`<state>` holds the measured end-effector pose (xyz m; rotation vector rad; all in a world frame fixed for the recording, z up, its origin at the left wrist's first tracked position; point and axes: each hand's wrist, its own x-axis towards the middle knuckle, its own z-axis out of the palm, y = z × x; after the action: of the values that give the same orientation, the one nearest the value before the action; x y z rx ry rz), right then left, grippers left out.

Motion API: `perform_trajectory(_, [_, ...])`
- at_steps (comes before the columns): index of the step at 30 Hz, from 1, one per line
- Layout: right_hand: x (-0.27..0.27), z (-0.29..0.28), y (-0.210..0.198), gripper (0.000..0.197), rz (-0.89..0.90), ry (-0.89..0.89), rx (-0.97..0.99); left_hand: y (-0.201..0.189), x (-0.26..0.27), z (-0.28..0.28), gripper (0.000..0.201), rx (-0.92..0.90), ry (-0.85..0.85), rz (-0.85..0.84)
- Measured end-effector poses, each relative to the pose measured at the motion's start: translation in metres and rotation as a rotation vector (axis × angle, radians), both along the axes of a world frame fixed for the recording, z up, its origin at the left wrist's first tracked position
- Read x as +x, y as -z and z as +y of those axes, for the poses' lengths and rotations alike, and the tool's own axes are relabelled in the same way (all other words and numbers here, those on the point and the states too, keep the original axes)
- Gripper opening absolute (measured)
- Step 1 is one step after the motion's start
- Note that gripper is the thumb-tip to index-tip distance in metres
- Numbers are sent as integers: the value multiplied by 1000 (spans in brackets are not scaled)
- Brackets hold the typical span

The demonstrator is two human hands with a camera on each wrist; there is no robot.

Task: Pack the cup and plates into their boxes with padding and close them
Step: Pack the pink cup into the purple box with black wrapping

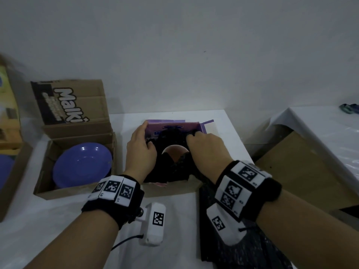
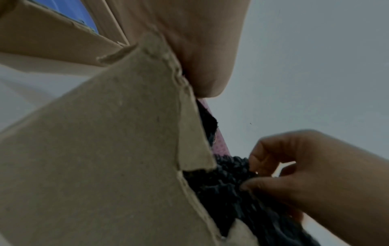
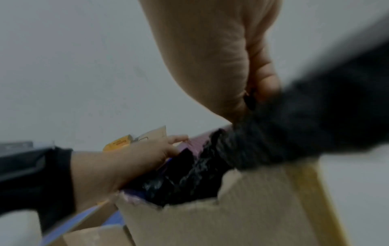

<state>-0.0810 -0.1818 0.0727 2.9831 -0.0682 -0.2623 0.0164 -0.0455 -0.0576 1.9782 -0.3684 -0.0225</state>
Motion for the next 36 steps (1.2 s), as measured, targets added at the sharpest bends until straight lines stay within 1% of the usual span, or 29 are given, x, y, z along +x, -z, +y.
perform_trajectory(2, [4, 5, 14, 29, 25, 60, 74, 1, -1, 0, 65, -6, -9, 8])
perform_trajectory(3, [7, 7, 19, 32, 65, 128, 128, 1, -1, 0, 66, -3, -17, 13])
perform_trajectory(5, [17, 10, 27, 36, 128, 328, 282, -1, -3, -1, 64, -6, -24, 12])
perform_trajectory(6, [23, 11, 31, 41, 163, 438, 366, -1, -3, -1, 63, -6, -30, 9])
perform_trajectory(8, [33, 8, 39, 59, 276, 610, 516, -2, -2, -1, 63, -13, -45, 7])
perform_trajectory(9, [35, 5, 43, 67, 325, 654, 568, -3, -2, -1, 62, -13, -53, 10])
perform_trajectory(10, [36, 1, 45, 71, 357, 672, 605, -3, -3, -1, 62, -10, -59, 10])
perform_trajectory(12, [34, -4, 47, 64, 388, 627, 613, -5, -5, -1, 62, -9, -67, 17])
perform_trajectory(14, [28, -2, 42, 49, 367, 495, 479, -4, -5, -1, 62, -19, -64, 25])
perform_trajectory(16, [23, 6, 33, 36, 223, 299, 285, -1, -3, -1, 62, -32, -47, 15])
perform_trajectory(17, [21, 11, 30, 36, 136, 192, 239, 0, -2, -1, 63, -31, -42, 15])
perform_trajectory(18, [18, 15, 28, 37, 84, 89, 246, 0, -2, -1, 63, -25, -46, 17])
perform_trajectory(19, [16, 19, 27, 38, 96, -2, 288, -1, -2, -1, 63, -15, -56, 20])
perform_trajectory(21, [11, 22, 26, 34, 239, -109, 368, -3, -3, -2, 62, -6, -71, 25])
perform_trajectory(23, [7, 23, 26, 27, 339, -144, 370, -4, -4, -2, 62, -18, -78, 28])
perform_trajectory(27, [3, 27, 22, 25, 456, -195, 372, -2, -4, -2, 62, -41, -81, 44])
perform_trajectory(29, [4, 29, 22, 24, 536, -185, 362, -2, -4, -3, 62, -41, -91, 49])
perform_trajectory(30, [3, 30, 23, 25, 588, -186, 326, -2, -4, -3, 62, -44, -90, 47])
perform_trajectory(32, [0, 31, 32, 32, 648, -232, 149, -2, -4, -3, 61, -47, -86, 45])
perform_trajectory(34, [-5, 31, 40, 34, 582, -253, 31, -3, -5, -2, 61, -40, -84, 46])
perform_trajectory(36, [-9, 32, 38, 30, 414, -256, 30, -3, -6, -1, 61, -31, -80, 40])
